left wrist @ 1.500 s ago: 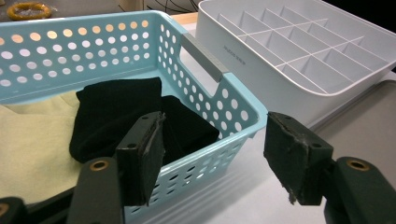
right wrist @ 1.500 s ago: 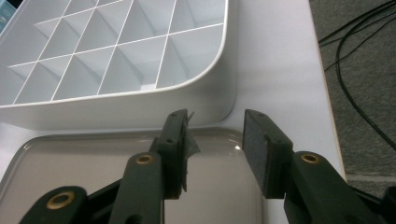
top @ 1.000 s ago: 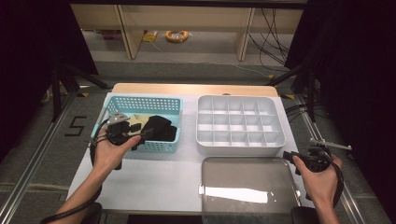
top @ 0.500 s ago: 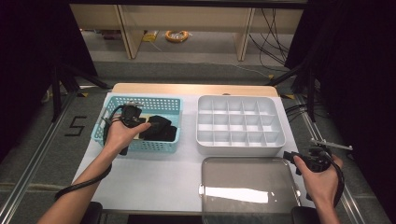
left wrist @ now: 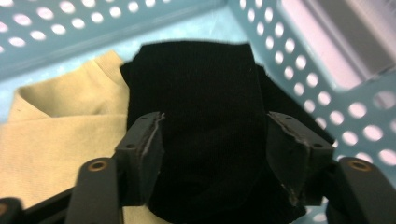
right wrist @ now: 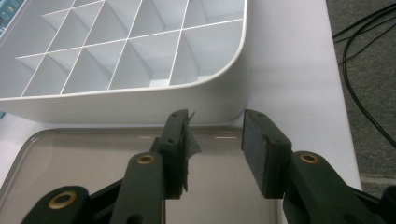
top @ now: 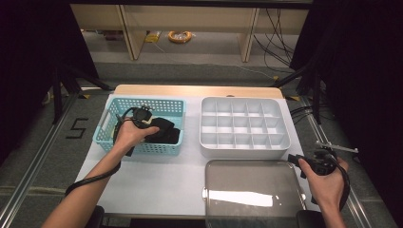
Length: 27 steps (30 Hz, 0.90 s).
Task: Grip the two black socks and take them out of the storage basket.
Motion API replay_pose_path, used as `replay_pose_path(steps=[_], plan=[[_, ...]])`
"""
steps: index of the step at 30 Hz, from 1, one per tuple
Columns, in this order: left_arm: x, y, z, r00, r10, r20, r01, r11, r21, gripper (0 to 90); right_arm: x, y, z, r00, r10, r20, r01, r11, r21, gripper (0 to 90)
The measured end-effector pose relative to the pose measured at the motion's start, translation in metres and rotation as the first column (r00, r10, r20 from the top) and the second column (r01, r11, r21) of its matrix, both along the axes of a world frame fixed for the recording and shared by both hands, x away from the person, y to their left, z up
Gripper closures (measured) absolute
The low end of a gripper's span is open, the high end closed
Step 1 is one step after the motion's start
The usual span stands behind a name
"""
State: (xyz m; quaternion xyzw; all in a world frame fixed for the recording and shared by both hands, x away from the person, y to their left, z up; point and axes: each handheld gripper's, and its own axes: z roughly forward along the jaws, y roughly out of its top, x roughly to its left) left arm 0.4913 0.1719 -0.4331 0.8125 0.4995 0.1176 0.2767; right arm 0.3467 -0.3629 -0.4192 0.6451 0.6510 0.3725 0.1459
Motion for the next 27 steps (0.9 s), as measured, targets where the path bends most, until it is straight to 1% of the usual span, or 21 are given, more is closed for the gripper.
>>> replay_pose_path(steps=[2, 3, 4, 5, 6, 7, 10, 11, 12, 14, 15, 16, 18, 20, 21, 22, 23, 24, 25, 26, 27], plan=[[0.000, -0.002, -0.002, 0.9997, -0.022, -0.002, 0.022, 0.9992, 0.033, 51.6, 0.000, 0.000, 0.000, 1.0000, 0.003, 0.005, -0.003, 1.0000, -0.004, 62.3], [0.000, -0.002, -0.003, 0.9997, -0.022, 0.006, 0.022, 0.9994, 0.026, 56.9, 0.000, 0.001, -0.001, 1.0000, 0.003, 0.005, -0.003, 1.0000, -0.001, 62.3], [0.001, -0.002, -0.002, 0.9992, -0.038, 0.009, 0.038, 0.9984, 0.042, 62.9, 0.000, 0.001, 0.000, 1.0000, 0.005, 0.004, -0.005, 1.0000, 0.001, 62.3], [0.001, -0.002, -0.002, 0.9990, -0.043, 0.011, 0.043, 0.9977, 0.053, 68.6, -0.001, 0.002, 0.001, 0.9998, -0.013, -0.013, 0.014, 0.9998, 0.015, 62.3], [0.001, -0.002, -0.001, 0.9987, -0.049, 0.012, 0.048, 0.9969, 0.062, 72.6, -0.001, 0.002, 0.001, 0.9998, -0.013, -0.014, 0.014, 0.9998, 0.014, 62.3], [0.001, -0.001, -0.001, 0.9986, -0.053, 0.010, 0.052, 0.9969, 0.060, 77.6, -0.002, 0.001, 0.001, 0.9999, -0.011, -0.009, 0.011, 0.9999, -0.002, 62.3], [0.000, 0.001, 0.000, 0.9979, -0.064, 0.007, 0.064, 0.9969, 0.047, 86.8, -0.002, 0.001, 0.001, 0.9999, -0.012, -0.008, 0.012, 0.9999, -0.001, 62.2], [0.000, 0.002, 0.002, 0.9978, -0.066, 0.013, 0.065, 0.9969, 0.045, 89.4, -0.002, 0.003, 0.001, 0.9994, -0.026, -0.024, 0.026, 0.9992, 0.029, 62.2], [-0.001, 0.003, 0.003, 0.9979, -0.062, 0.015, 0.062, 0.9974, 0.037, 89.6, -0.001, 0.000, 0.000, 1.0000, -0.004, -0.001, 0.004, 1.0000, -0.002, 62.2], [-0.001, 0.004, 0.006, 0.9976, -0.059, 0.036, 0.058, 0.9980, 0.025, 89.7, -0.001, 0.001, 0.000, 0.9999, -0.006, -0.008, 0.006, 1.0000, 0.006, 62.2], [-0.002, 0.005, 0.007, 0.9973, -0.054, 0.050, 0.053, 0.9983, 0.023, 89.7, -0.001, 0.000, 0.000, 1.0000, 0.008, -0.001, -0.008, 0.9999, 0.010, 62.2], [-0.002, 0.005, 0.007, 0.9966, -0.043, 0.070, 0.043, 0.9990, 0.009, 89.8, -0.001, 0.001, 0.000, 1.0000, 0.008, -0.001, -0.007, 0.9999, 0.015, 62.2], [-0.003, 0.008, 0.012, 0.9976, -0.052, 0.046, 0.051, 0.9986, 0.011, 89.7, 0.000, 0.001, -0.001, 1.0000, 0.005, 0.004, -0.005, 1.0000, 0.000, 62.2], [-0.004, 0.008, 0.015, 0.9977, -0.037, 0.057, 0.039, 0.9990, -0.023, 87.8, 0.000, 0.000, -0.001, 1.0000, 0.006, 0.004, -0.006, 1.0000, 0.000, 62.1], [-0.005, 0.007, 0.016, 0.9977, -0.032, 0.060, 0.035, 0.9986, -0.040, 79.3, 0.000, 0.000, -0.001, 1.0000, 0.003, 0.001, -0.003, 1.0000, -0.002, 62.0], [-0.006, 0.007, 0.018, 0.9984, -0.044, 0.036, 0.046, 0.9984, -0.033, 64.3, -0.001, 0.002, 0.000, 0.9995, -0.020, -0.026, 0.020, 0.9998, 0.006, 61.8], [-0.007, 0.006, 0.019, 0.9982, -0.047, 0.038, 0.049, 0.9980, -0.039, 64.3, -0.001, 0.002, 0.000, 0.9995, -0.020, -0.026, 0.020, 0.9998, 0.006, 61.8], [-0.009, 0.005, 0.019, 0.9978, -0.052, 0.042, 0.053, 0.9978, -0.040, 57.3, -0.001, 0.003, 0.001, 0.9990, -0.022, -0.038, 0.024, 0.9991, 0.034, 61.5], [-0.009, 0.004, 0.020, 0.9973, -0.059, 0.043, 0.060, 0.9975, -0.038, 57.3, -0.001, 0.003, 0.001, 0.9990, -0.022, -0.038, 0.024, 0.9991, 0.034, 61.5], [-0.011, 0.002, 0.020, 0.9970, -0.062, 0.046, 0.064, 0.9976, -0.028, 50.4, -0.002, 0.005, 0.001, 0.9991, -0.018, -0.040, 0.020, 0.9982, 0.056, 61.4], [-0.011, 0.001, 0.020, 0.9967, -0.071, 0.038, 0.072, 0.9972, -0.020, 50.4, -0.002, 0.005, 0.001, 0.9991, -0.018, -0.040, 0.020, 0.9982, 0.056, 61.4]])
